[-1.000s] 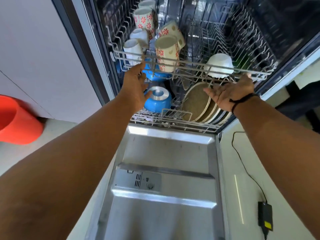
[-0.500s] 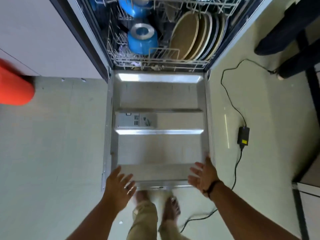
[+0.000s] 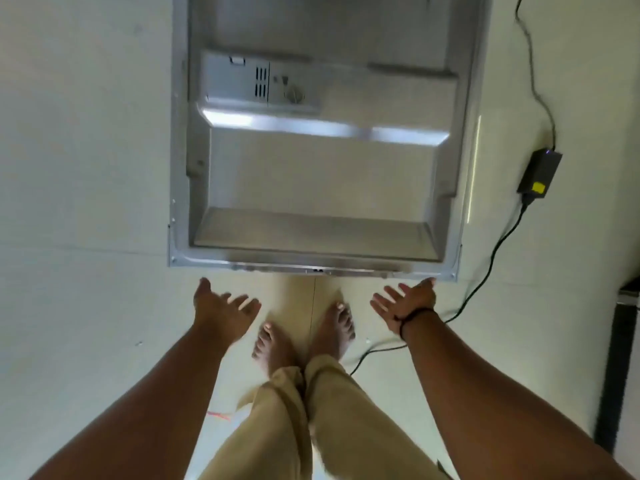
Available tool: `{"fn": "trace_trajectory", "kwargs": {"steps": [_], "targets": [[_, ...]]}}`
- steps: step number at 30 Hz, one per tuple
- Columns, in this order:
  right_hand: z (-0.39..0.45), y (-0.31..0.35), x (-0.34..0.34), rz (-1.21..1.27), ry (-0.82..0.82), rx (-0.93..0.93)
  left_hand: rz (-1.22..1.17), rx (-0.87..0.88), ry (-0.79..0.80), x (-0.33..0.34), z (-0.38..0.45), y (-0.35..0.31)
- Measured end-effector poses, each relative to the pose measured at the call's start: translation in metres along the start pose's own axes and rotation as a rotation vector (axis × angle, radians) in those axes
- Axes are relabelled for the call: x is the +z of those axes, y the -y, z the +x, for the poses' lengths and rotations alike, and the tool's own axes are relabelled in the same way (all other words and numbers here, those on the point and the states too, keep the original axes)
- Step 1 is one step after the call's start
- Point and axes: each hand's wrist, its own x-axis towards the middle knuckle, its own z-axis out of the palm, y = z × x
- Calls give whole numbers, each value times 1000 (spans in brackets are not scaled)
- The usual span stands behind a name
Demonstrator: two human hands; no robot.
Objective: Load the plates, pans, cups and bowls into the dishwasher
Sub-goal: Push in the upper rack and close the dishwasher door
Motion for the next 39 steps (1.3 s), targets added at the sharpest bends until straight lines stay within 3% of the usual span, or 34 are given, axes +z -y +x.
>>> {"fn": "trace_trajectory", "kwargs": {"steps": [3,7,11,14,20,24,28,31,36,39], "targets": [[39,0,4,225,37,7,-105,13,5,11,38,-5],[71,-2,20,167,-14,-77,-163,88,95,24,65,-8],[82,-13,31,367,8,-135,-270,177,122,33,72,-2],[70,-11,31,434,52,-137,-298,142,161,27,59,-1],[-25,-4,8,408,81,-132,-244,136,156,15,-37,2],[-154,24,-3,392,146,-125,-194,148,148,26,-164,-14],[-286,76,0,207,310,-214,-163,194,299,54,-303,-38],[-375,128,34,13,406,-345,-110,325,441,99,-396,-61],[-477,196,100,-493,301,-689,93,589,608,183,-489,-95],[-515,232,129,-899,207,-893,465,874,571,219,-516,-126]]}}
